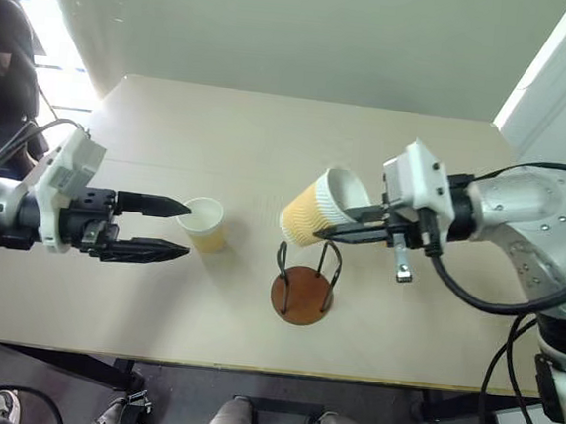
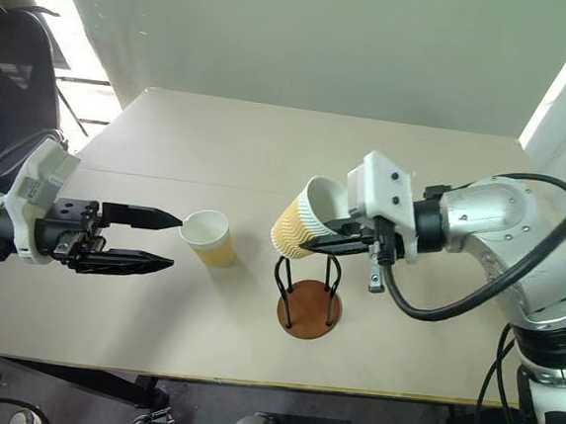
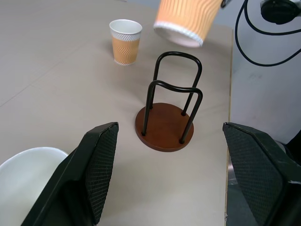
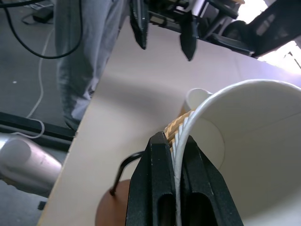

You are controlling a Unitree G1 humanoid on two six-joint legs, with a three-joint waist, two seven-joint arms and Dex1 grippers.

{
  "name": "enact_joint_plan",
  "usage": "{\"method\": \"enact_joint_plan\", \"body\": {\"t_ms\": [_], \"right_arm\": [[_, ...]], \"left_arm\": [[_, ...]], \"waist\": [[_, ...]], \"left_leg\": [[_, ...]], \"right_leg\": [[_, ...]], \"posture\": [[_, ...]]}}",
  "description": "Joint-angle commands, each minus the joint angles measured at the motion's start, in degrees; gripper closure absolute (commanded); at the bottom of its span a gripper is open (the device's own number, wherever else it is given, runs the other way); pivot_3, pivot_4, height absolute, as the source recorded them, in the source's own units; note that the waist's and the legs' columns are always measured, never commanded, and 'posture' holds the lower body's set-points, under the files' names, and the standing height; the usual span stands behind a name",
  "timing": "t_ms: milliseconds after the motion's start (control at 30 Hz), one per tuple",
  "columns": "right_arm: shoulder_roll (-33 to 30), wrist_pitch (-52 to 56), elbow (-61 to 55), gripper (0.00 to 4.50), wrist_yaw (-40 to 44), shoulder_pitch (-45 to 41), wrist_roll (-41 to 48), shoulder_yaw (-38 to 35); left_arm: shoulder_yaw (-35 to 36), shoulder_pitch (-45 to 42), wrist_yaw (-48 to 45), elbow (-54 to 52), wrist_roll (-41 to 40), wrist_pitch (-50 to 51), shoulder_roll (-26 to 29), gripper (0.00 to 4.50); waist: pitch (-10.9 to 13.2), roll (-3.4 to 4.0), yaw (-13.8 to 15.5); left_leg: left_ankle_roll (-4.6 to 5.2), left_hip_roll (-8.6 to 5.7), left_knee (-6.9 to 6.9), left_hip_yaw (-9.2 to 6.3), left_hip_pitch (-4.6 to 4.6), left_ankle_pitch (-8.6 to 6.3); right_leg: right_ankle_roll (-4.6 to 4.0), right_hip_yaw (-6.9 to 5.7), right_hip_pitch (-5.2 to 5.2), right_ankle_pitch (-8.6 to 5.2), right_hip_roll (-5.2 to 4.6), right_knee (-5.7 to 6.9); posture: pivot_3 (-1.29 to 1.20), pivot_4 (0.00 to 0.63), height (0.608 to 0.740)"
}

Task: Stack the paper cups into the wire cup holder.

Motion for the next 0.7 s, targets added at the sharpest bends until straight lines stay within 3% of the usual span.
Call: {"method": "enact_joint_plan", "body": {"t_ms": [33,700], "right_arm": [[0.51,-1.48,0.18,4.48,0.0,-0.32,-2.2,1.92],[-1.25,-4.2,-1.5,4.48,2.27,2.45,-9.46,6.99]], "left_arm": [[2.67,0.39,0.44,-1.83,-0.74,-0.15,0.47,0.68],[2.61,0.2,0.18,-1.15,-0.61,-0.36,0.91,0.68]], "waist": [[0.0,0.0,-0.03],[0.0,-0.01,-0.08]], "left_leg": [[0.0,0.0,0.0,0.0,0.0,0.0],[-0.29,0.01,0.01,0.01,0.05,-0.06]], "right_leg": [[-0.03,0.0,-0.02,0.0,0.0,0.03],[-0.32,-0.01,-0.12,0.08,-0.02,0.25]], "posture": [[0.0,0.15,0.74],[0.0,0.15,0.74]]}}
